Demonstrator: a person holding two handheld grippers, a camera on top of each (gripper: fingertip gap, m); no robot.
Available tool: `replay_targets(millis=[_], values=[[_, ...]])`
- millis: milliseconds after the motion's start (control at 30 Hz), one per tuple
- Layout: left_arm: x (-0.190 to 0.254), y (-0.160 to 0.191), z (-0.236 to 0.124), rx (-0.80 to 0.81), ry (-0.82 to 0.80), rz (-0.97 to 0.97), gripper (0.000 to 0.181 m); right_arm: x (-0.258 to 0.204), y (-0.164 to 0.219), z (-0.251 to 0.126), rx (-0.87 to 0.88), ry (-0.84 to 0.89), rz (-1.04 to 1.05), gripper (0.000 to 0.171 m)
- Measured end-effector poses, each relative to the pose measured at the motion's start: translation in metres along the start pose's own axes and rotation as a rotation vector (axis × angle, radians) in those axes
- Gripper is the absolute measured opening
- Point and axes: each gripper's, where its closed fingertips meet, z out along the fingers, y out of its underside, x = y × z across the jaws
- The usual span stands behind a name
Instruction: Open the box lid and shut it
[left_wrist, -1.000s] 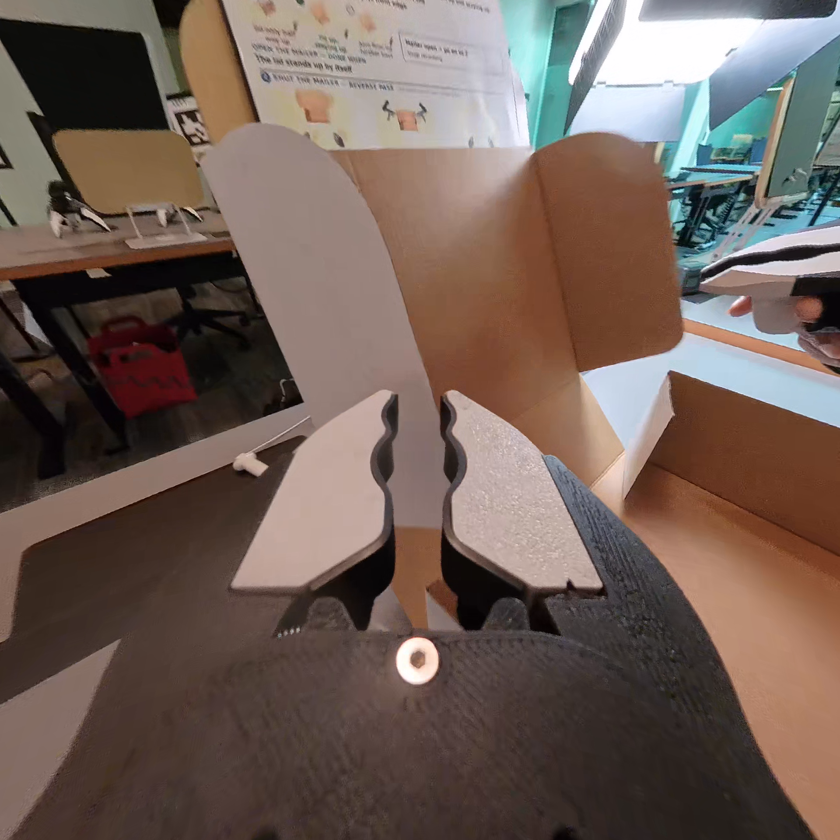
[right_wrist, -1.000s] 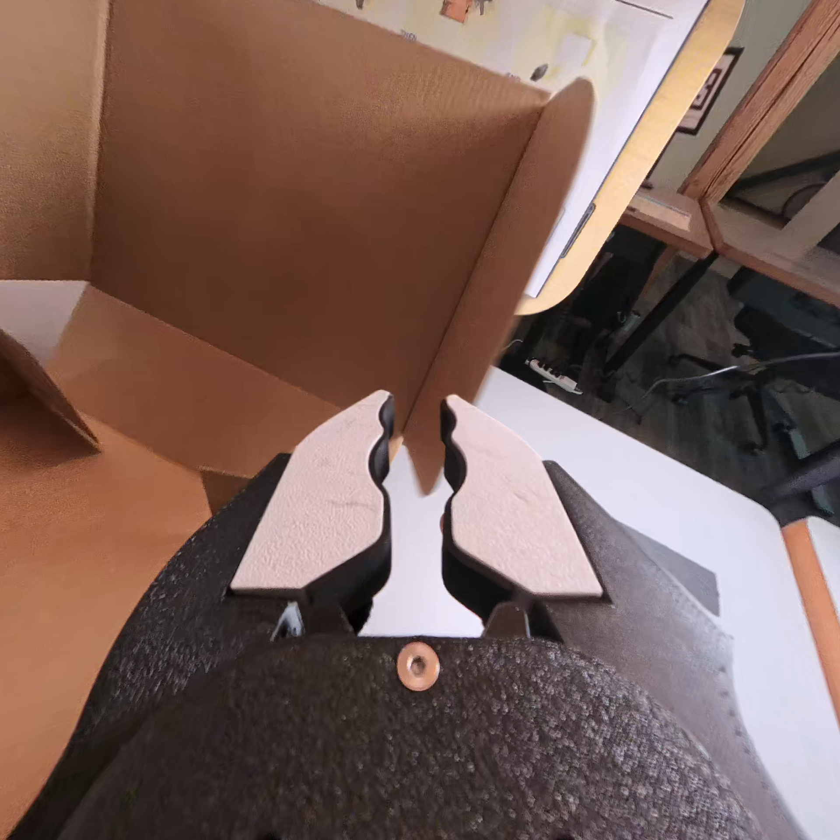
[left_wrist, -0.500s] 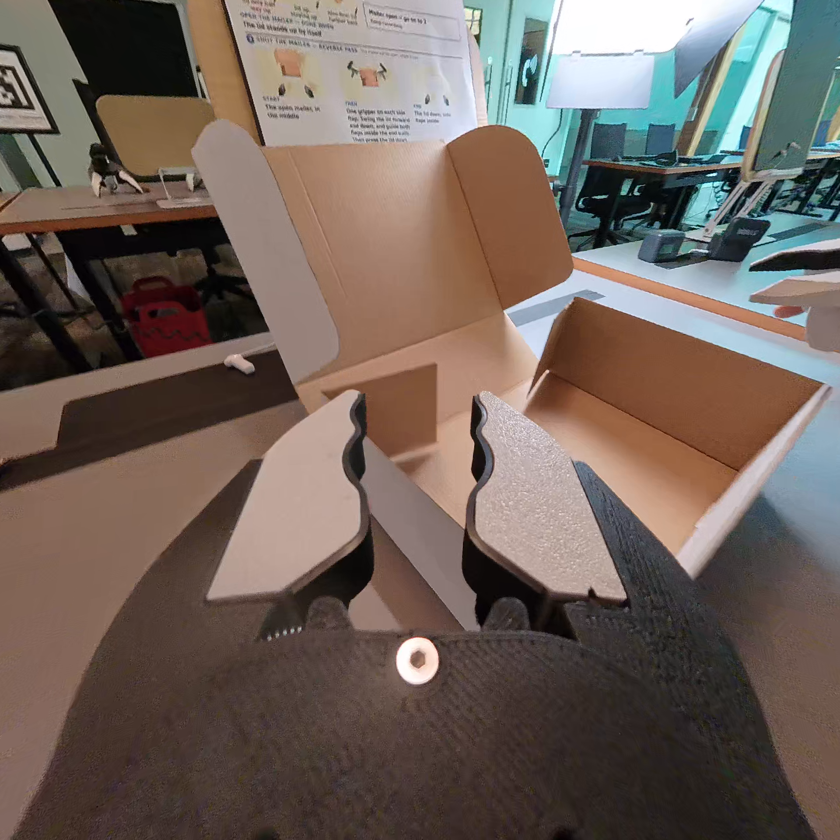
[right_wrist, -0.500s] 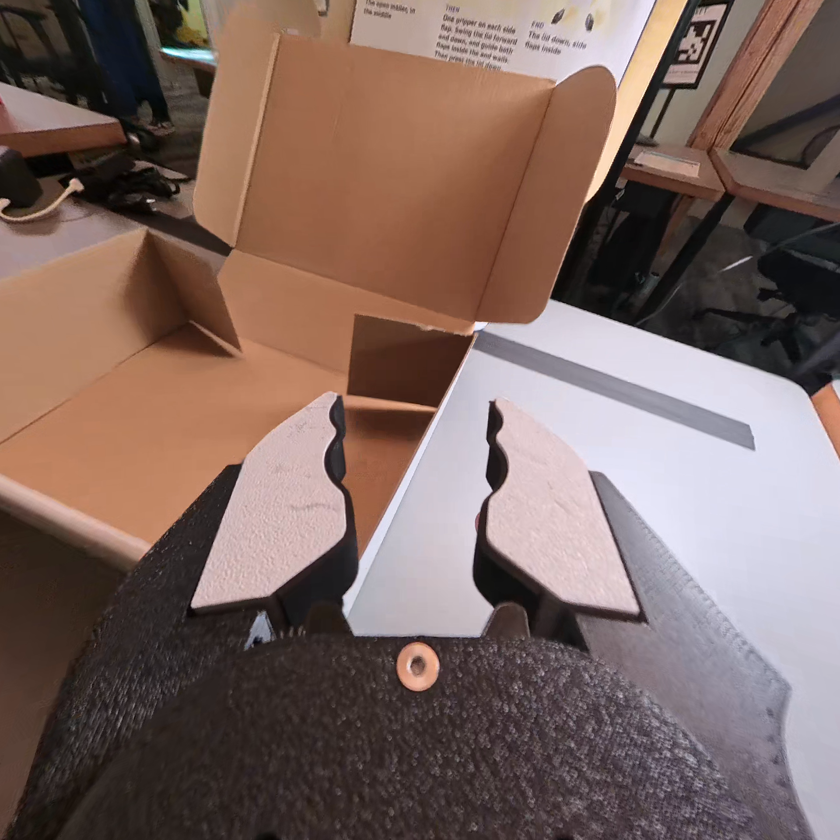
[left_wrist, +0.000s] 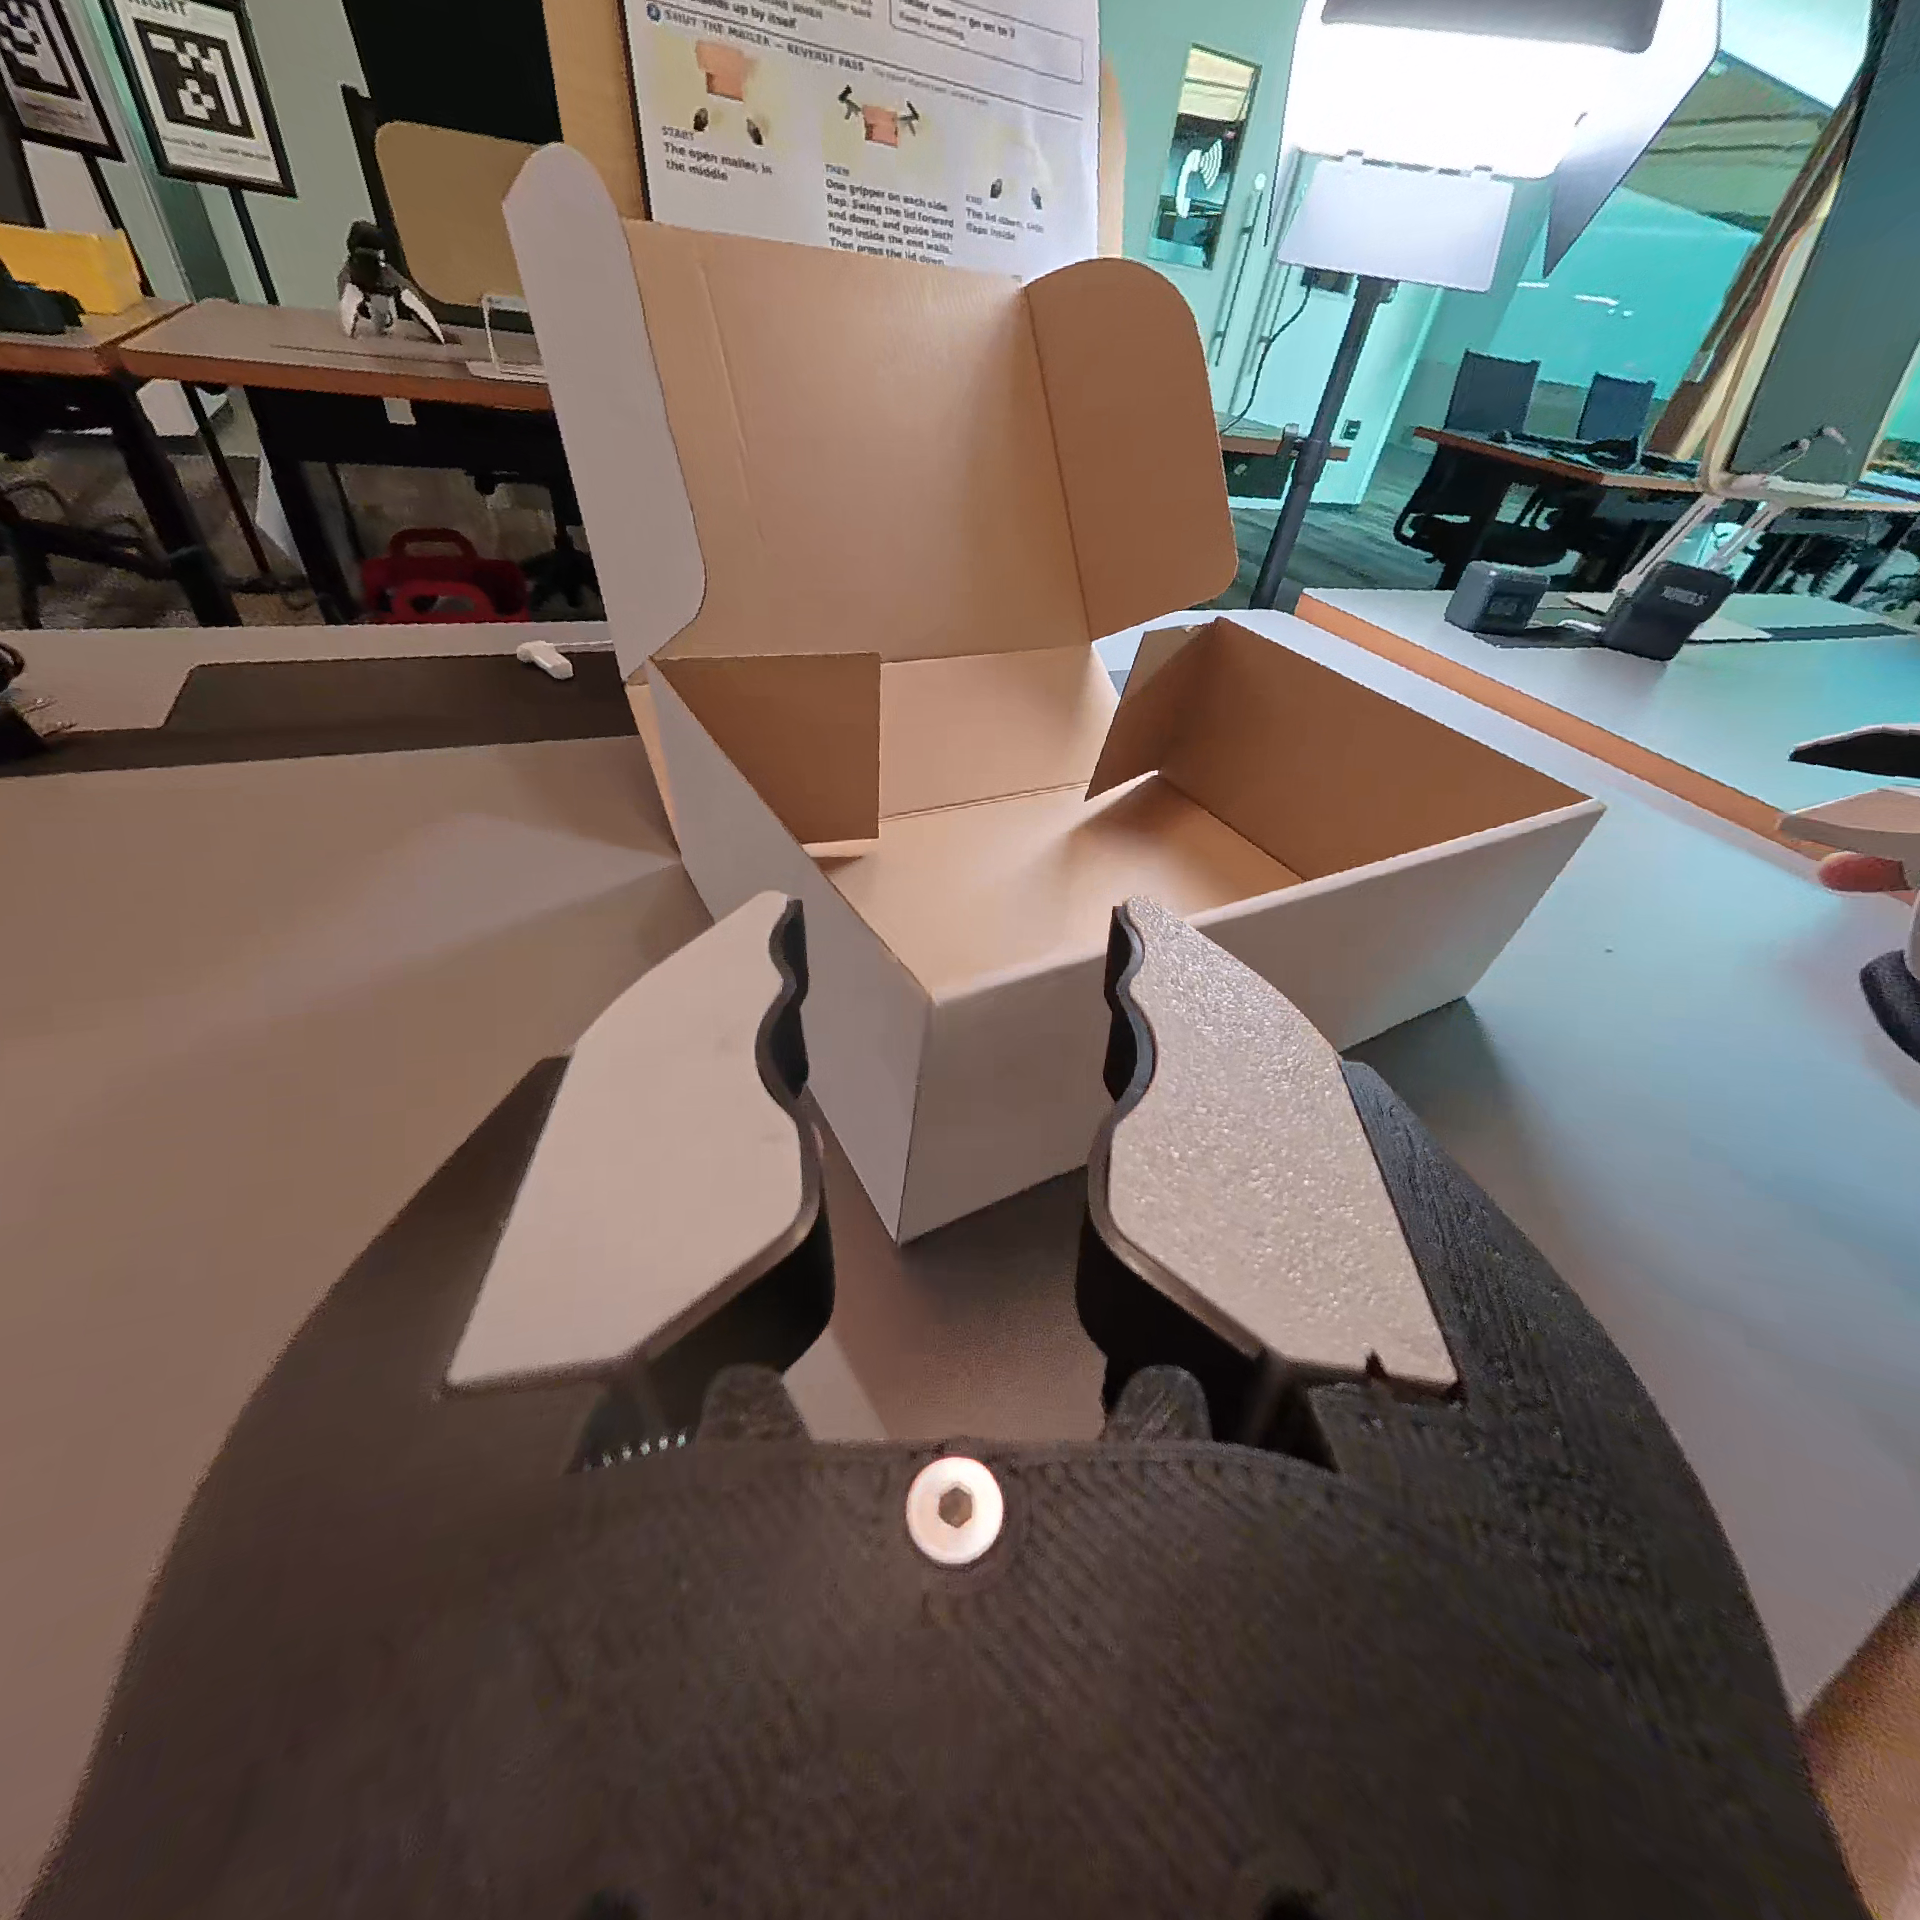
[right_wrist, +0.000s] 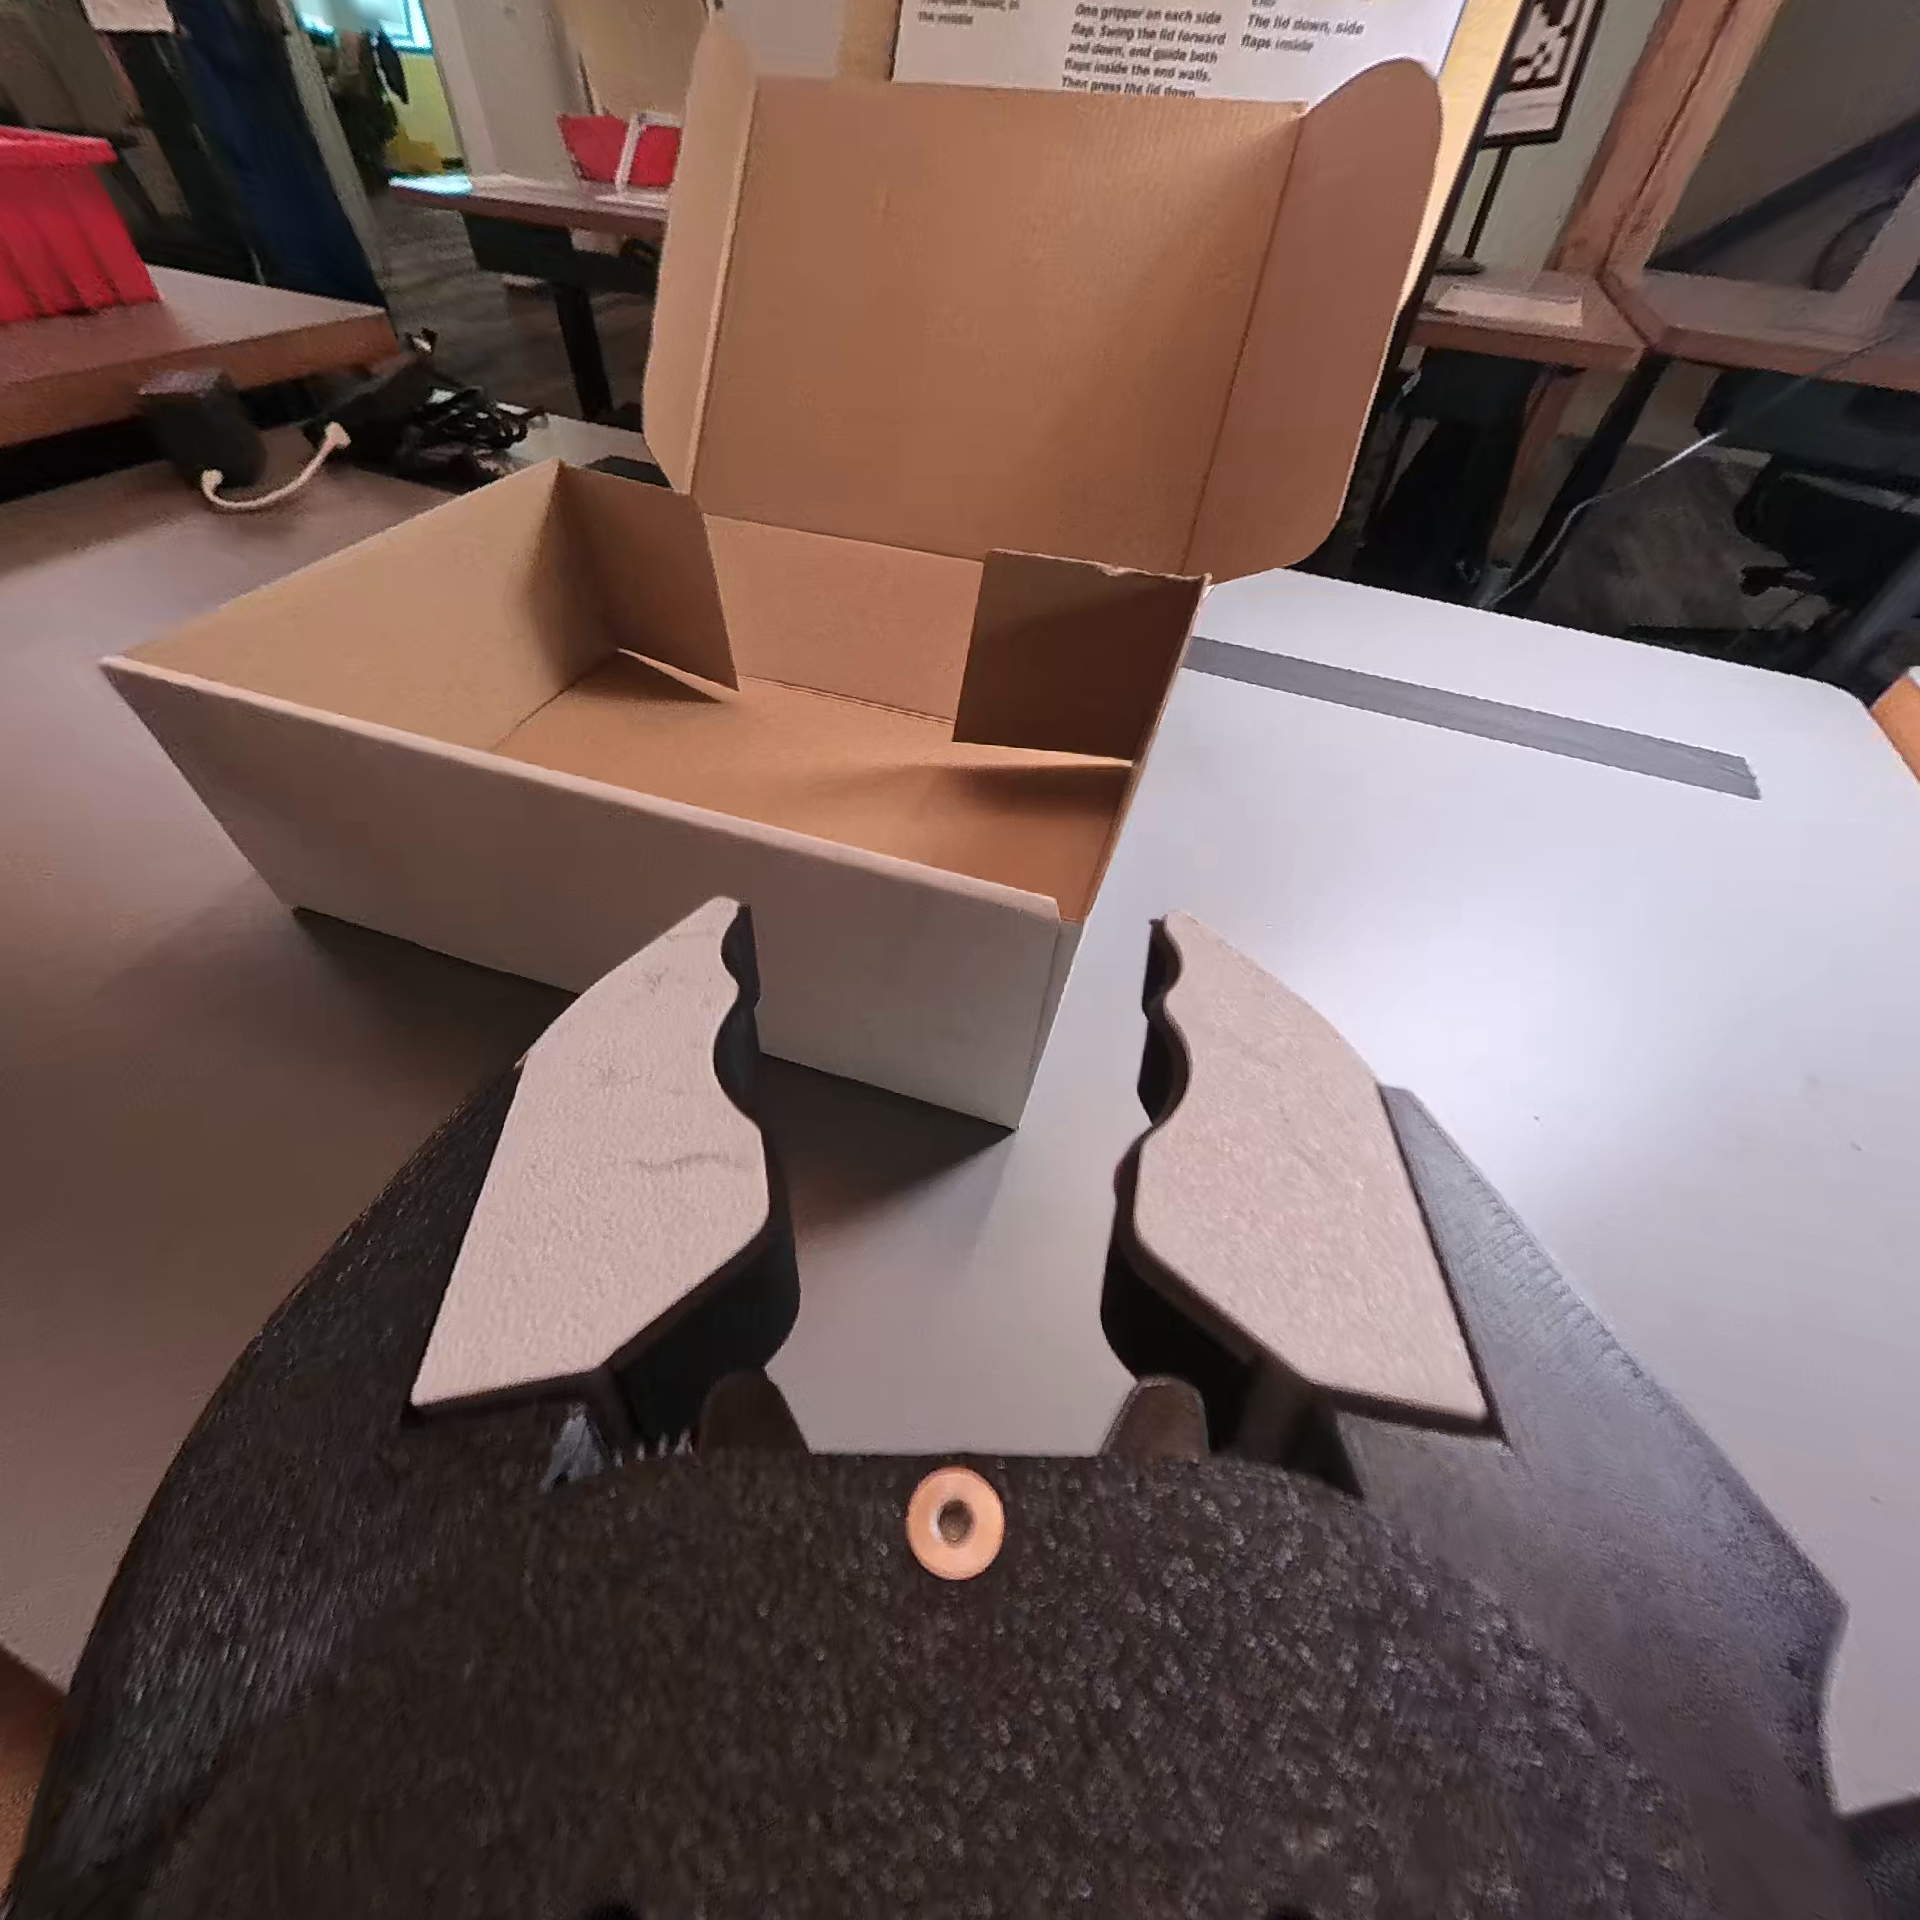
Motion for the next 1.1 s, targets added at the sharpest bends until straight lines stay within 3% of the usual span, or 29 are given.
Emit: replay_targets(millis=[267,700,1100], values=[[0.008,-0.008,-0.006,0.005,0.002,0.044,0.056,-0.003,-0.008,-0.012,0.028,-0.009,-0.006,0.069],[0.007,0.020,0.013,-0.055,0.021,0.021,0.055,-0.018,0.014,0.010,-0.018,-0.092,0.040,0.069],[0.008,0.025,0.012,-0.051,0.004,0.047,0.054,-0.025,0.009,0.005,0.022,-0.094,0.028,0.069]])
